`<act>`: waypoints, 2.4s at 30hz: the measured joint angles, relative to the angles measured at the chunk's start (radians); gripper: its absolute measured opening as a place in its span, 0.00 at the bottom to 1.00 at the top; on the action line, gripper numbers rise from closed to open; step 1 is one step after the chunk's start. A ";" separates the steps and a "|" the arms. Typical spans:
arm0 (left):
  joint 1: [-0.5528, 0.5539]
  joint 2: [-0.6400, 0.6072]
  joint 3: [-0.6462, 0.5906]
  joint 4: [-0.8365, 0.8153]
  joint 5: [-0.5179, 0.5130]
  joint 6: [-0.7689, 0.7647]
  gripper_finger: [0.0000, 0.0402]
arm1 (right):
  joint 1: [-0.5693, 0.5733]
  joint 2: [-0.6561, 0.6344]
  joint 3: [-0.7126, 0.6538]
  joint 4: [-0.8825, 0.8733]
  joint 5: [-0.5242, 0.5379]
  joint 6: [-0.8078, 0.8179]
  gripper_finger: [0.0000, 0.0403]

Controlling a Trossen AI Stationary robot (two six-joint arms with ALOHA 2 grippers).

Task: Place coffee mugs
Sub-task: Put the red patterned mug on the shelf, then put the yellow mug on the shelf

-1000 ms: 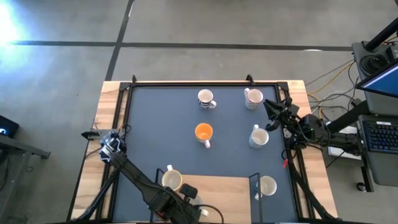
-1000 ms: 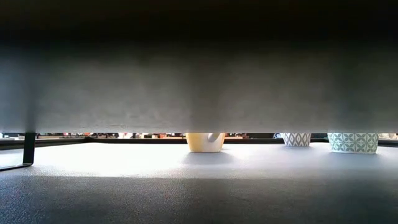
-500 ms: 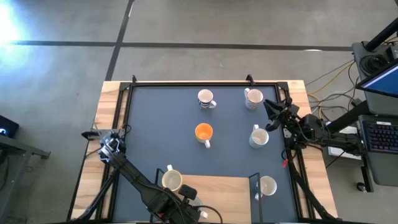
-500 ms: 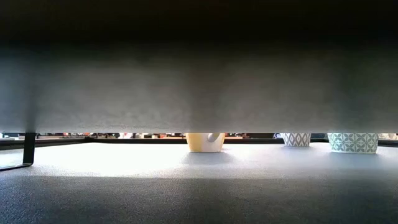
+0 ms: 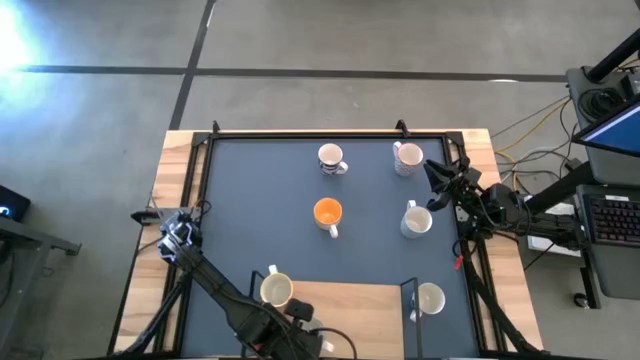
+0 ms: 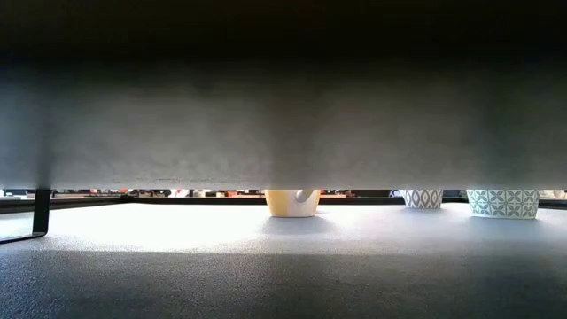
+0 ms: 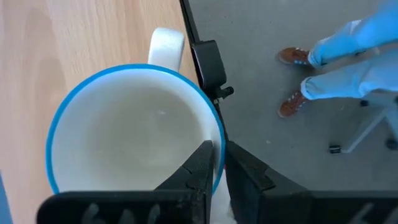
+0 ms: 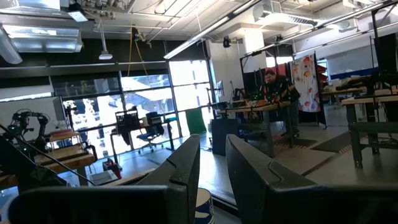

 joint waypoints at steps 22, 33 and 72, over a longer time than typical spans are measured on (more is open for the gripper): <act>0.005 -0.001 0.087 -0.052 -0.091 -0.015 0.05 | 0.000 0.000 0.000 0.000 0.000 0.000 0.17; 0.077 -0.002 0.107 -0.117 -0.208 -0.031 0.05 | 0.000 0.000 0.000 0.000 0.000 0.000 0.17; 0.637 -0.002 -0.083 -0.209 -0.127 0.752 0.40 | 0.000 0.000 0.000 0.000 0.000 0.000 0.17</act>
